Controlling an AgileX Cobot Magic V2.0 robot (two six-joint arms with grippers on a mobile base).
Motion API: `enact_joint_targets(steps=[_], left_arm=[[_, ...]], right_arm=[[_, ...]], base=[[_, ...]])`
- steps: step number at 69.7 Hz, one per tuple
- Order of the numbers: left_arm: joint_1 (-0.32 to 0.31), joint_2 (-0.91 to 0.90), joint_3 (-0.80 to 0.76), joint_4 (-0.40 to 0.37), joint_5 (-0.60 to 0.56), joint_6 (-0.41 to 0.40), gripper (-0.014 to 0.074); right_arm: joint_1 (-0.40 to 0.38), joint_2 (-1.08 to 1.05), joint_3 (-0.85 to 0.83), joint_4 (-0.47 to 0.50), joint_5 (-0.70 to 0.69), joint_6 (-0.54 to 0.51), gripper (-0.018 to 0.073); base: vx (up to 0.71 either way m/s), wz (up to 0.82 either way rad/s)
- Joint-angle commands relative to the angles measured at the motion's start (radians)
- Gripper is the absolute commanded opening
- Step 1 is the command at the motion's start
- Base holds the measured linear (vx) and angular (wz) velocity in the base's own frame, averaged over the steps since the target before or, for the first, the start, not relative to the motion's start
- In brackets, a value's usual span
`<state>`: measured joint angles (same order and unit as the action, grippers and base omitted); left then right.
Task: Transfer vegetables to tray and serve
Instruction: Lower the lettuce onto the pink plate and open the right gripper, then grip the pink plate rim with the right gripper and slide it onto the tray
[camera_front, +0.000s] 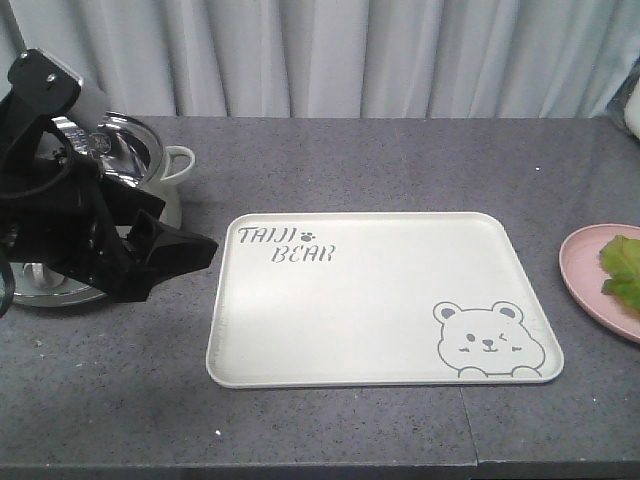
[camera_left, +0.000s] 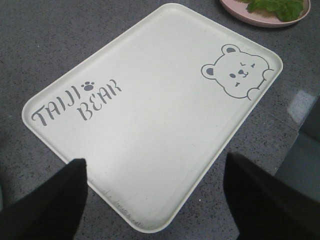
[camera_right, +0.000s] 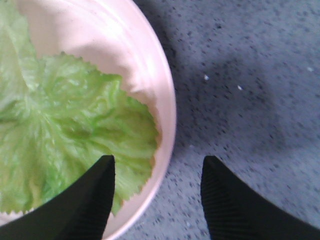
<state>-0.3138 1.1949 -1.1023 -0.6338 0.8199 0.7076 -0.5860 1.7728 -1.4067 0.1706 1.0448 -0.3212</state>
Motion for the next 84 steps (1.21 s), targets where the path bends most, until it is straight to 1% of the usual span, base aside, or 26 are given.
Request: enact_joint_targets(steps=[1, 9, 29, 48, 58, 77, 79, 84], left_arm=[[-0.003, -0.025, -0.030, -0.037, -0.038, -0.007, 0.0533], [-0.003, -0.025, -0.030, -0.037, -0.038, -0.007, 0.0533], [-0.003, -0.025, -0.030, -0.037, -0.038, -0.007, 0.0533], [-0.003, -0.025, -0.030, -0.037, -0.038, -0.007, 0.0533], [-0.003, -0.025, -0.030, -0.037, -0.038, -0.007, 0.0533], [-0.003, -0.025, -0.030, -0.037, -0.038, -0.007, 0.0533], [-0.003, -0.025, -0.030, -0.037, -0.038, -0.007, 0.0533], [-0.003, -0.025, -0.030, -0.037, -0.038, -0.007, 0.0533]], right_arm=[[-0.005, -0.020, -0.030, 0.053, -0.046, -0.040, 0.0366], [-0.005, 0.006, -0.030, 0.063, -0.068, -0.049, 0.0353], [-0.005, 0.032, -0.030, 0.051, -0.125, -0.050, 0.0318], [-0.005, 0.065, -0.030, 0.046, -0.133, -0.050, 0.0286], [-0.005, 0.067, -0.030, 0.046, -0.139, -0.050, 0.0218], [-0.005, 0.067, -0.030, 0.043, -0.135, -0.050, -0.0002], [-0.005, 0.067, -0.030, 0.043, -0.135, -0.050, -0.0016], [-0.005, 0.067, -0.030, 0.044, -0.130, -0.050, -0.0011]], base=[[0.00, 0.00], [0.00, 0.00], [0.00, 0.00], [0.00, 0.00], [0.00, 0.00], [0.00, 0.00], [0.00, 0.00], [0.00, 0.00]])
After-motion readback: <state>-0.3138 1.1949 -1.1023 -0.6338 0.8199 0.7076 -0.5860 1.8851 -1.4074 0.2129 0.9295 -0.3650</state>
